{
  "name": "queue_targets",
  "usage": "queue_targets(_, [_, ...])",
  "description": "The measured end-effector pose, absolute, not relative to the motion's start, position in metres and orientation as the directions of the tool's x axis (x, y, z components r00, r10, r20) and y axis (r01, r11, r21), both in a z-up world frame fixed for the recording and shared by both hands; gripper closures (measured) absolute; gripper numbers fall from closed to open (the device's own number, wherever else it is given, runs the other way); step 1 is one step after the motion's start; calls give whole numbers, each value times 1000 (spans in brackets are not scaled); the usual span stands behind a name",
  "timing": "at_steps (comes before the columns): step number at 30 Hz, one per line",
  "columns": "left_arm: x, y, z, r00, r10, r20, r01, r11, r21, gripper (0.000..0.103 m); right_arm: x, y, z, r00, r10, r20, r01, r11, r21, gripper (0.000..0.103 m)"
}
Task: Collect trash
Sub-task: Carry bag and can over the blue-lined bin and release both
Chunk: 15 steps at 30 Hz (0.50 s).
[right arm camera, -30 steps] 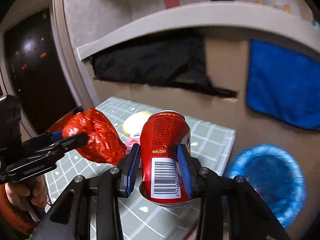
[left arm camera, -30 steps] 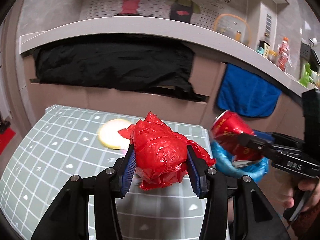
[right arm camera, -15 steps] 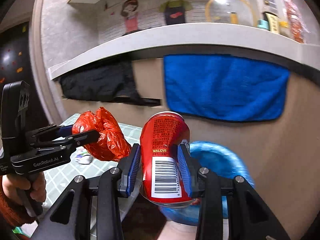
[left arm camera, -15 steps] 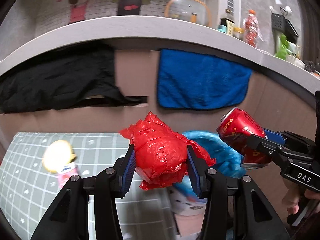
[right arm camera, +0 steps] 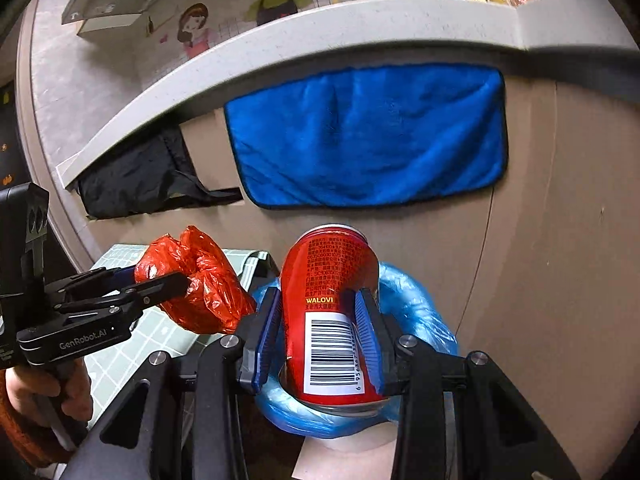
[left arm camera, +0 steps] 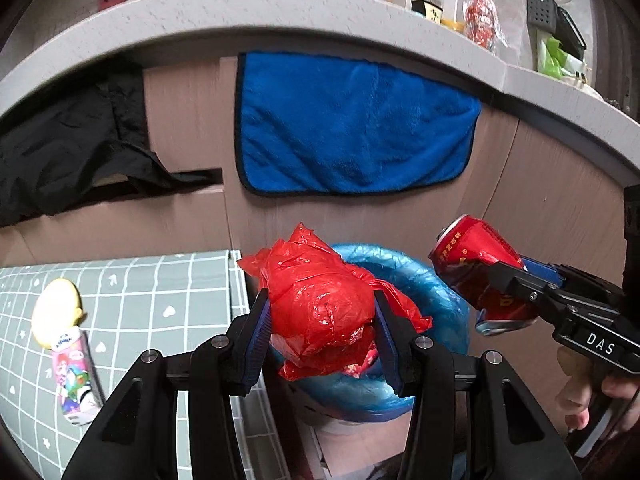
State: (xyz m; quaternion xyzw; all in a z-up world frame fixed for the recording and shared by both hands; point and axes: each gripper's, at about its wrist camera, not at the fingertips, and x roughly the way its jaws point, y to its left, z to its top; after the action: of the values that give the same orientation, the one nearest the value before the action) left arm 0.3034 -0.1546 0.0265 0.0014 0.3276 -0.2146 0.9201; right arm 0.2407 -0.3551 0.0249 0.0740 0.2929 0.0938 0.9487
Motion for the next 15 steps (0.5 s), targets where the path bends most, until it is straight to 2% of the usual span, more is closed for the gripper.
queue_targets(8, [311,-157,15,673,-390,-628,395,908,-141,55,251,-357,9,794,221,-567,-126,971,202,68])
queue_targets(15, [318,-161,7,664,-386,-641,390,910,-143,55,259,-355,1,782,222,-582,-122,971,207,77])
